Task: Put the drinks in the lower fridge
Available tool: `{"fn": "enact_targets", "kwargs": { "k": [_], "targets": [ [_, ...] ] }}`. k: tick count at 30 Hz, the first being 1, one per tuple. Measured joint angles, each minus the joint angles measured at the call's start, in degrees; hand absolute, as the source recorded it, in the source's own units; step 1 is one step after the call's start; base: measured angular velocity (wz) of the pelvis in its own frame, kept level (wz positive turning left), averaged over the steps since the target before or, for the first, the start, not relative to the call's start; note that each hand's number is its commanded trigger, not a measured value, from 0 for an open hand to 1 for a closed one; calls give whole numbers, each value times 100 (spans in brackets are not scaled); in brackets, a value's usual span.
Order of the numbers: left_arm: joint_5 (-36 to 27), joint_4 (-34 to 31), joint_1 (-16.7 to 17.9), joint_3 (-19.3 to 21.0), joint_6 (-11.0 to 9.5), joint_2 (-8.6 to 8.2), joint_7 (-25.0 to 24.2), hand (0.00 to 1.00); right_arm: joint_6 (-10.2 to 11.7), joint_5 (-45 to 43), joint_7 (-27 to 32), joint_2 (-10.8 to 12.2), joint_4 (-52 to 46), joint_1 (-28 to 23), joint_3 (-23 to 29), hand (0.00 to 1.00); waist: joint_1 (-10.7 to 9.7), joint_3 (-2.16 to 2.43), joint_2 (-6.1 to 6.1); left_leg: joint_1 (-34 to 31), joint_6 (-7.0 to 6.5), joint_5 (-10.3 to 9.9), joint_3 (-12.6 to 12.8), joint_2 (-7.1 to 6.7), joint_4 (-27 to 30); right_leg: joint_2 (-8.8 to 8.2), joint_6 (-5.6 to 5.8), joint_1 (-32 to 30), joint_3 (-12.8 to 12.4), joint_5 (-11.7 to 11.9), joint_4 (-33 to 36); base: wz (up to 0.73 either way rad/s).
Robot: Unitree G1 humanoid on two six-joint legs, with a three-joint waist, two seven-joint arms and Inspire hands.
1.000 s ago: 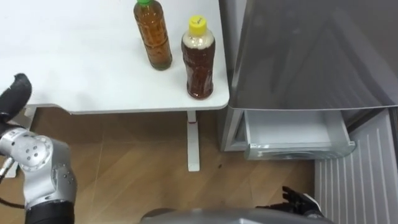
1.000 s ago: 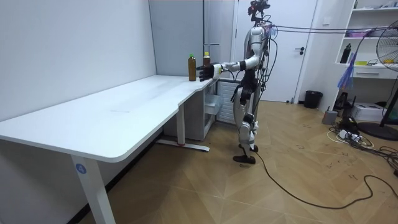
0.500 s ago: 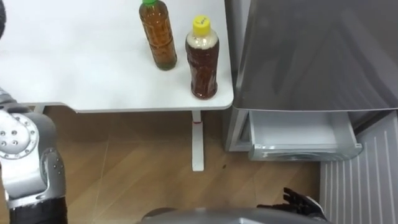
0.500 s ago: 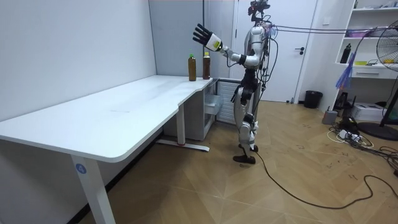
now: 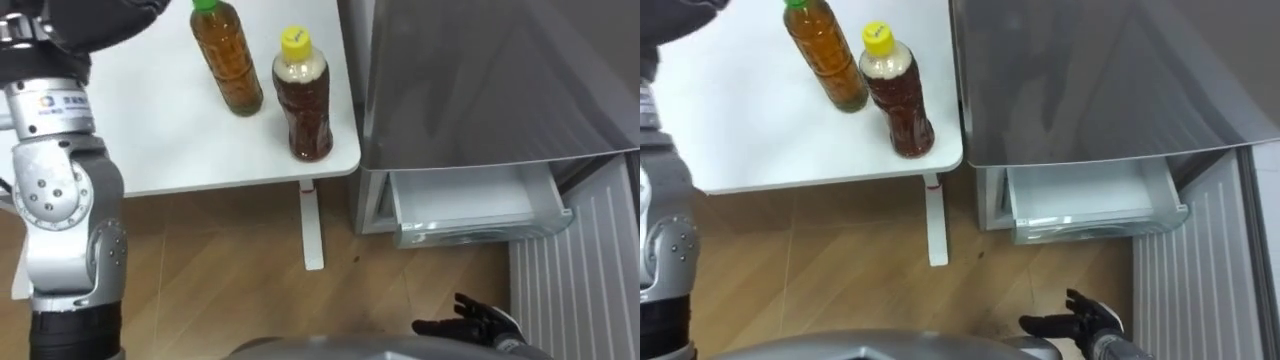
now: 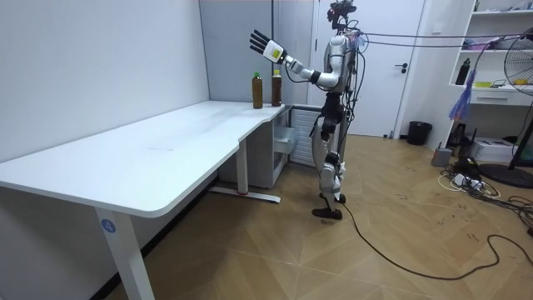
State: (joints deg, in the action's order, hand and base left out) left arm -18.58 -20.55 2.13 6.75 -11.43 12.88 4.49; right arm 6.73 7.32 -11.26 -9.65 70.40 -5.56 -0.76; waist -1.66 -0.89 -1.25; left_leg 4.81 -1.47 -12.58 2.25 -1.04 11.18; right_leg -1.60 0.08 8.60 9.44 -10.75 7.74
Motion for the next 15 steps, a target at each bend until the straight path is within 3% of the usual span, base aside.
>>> {"fn": "enact_targets", "kwargs": {
  "k": [6,10,15],
  "targets": [
    [6,8,1,-41,298,-1,-654,0,-9,4,-28,22,23,43,49,0,-73,-25,56,-21,0,0,17,3,6,2,0,-75,-107,0,3,-8],
    [5,-9,1,-146,326,-1,-946,0,-34,18,-122,25,134,119,119,0,-166,12,57,-50,-1,-1,7,12,3,15,0,-118,-120,0,7,0],
    [3,-9,1,-224,400,-1,-1250,0,-40,41,-236,23,176,125,243,0,-264,95,62,-22,1,0,8,23,15,29,-1,-95,-141,0,11,0]
  ]
}}
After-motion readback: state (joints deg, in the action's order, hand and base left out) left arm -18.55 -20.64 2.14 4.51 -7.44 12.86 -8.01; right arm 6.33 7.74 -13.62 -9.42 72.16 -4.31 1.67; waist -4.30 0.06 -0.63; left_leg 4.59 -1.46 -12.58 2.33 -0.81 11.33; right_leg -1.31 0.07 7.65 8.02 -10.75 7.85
